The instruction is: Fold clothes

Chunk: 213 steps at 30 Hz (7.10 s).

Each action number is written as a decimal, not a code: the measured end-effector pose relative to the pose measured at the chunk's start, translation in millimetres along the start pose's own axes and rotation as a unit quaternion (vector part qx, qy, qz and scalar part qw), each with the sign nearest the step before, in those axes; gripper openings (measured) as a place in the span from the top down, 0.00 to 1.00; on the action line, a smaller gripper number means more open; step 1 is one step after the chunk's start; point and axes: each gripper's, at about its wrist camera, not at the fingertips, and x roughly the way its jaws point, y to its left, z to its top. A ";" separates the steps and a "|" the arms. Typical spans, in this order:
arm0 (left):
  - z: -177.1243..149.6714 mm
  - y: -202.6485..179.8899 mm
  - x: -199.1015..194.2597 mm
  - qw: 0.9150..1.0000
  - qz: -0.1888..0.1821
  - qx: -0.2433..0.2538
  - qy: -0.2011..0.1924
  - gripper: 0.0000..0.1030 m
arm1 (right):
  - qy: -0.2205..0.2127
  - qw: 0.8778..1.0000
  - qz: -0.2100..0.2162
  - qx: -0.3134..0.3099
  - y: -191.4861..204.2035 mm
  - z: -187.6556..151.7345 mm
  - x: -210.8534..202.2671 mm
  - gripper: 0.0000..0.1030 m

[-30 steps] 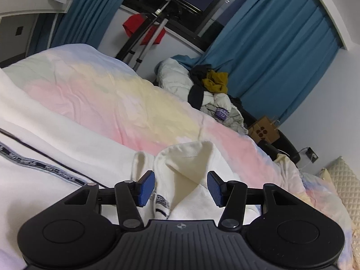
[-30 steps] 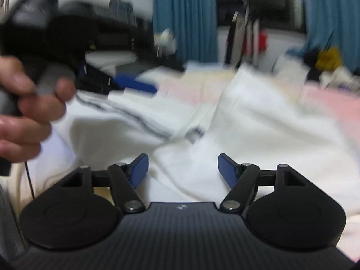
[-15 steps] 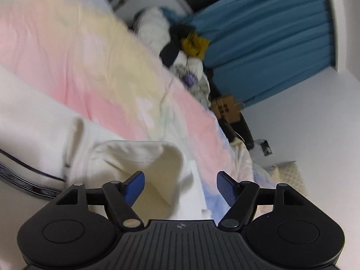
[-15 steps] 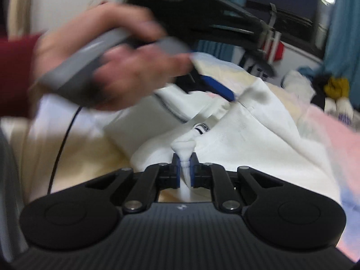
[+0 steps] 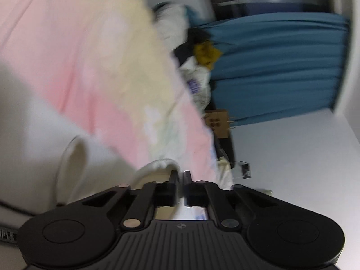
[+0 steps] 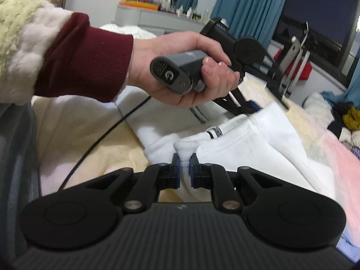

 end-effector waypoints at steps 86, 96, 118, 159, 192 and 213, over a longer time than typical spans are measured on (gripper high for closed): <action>-177.4 -254.5 -90.7 0.779 0.316 0.362 -0.403 0.82 | -0.094 0.856 -0.184 0.475 -176.7 -67.3 -91.7 0.52; -330.4 -221.9 124.7 0.729 0.345 0.548 -0.222 0.82 | -0.148 0.780 -0.195 0.576 -228.7 -129.6 -144.8 0.52; -260.8 -150.3 32.4 0.787 0.320 0.527 -0.026 0.28 | -0.151 0.746 -0.094 0.642 -245.6 -149.8 -121.9 0.52; -211.1 -143.9 -71.4 0.868 0.320 0.363 -0.113 0.23 | -0.136 0.733 -0.071 0.663 -287.2 -168.6 -34.9 0.82; -269.0 -184.2 -110.3 0.837 0.322 0.424 -0.128 0.21 | -0.105 0.904 -0.206 0.360 -101.9 -42.6 -154.6 0.76; -181.5 -113.3 -143.2 0.934 0.276 0.167 -0.156 0.00 | -0.109 0.721 -0.163 0.665 -164.6 -153.2 -160.4 0.16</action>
